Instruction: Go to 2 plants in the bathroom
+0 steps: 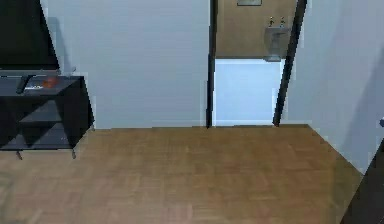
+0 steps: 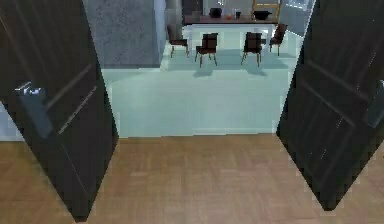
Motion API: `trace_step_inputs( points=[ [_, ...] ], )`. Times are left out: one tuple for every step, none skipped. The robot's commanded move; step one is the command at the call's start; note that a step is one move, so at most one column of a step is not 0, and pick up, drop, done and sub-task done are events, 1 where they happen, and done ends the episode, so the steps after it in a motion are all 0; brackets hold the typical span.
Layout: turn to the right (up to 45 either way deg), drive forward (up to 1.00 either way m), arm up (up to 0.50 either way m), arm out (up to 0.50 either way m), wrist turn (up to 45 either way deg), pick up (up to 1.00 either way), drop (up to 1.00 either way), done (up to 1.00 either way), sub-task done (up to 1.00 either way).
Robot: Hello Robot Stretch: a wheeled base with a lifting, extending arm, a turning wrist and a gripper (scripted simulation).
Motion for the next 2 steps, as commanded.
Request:
trace_step_inputs(
  points=[
    [0.0,1.00,0.00,0.00,0.0,0.00,0.00,0.00,0.00],
    [-12.0,0.00,0.00,0.00,0.0,0.00,0.00,0.00,0.00]
  ],
)
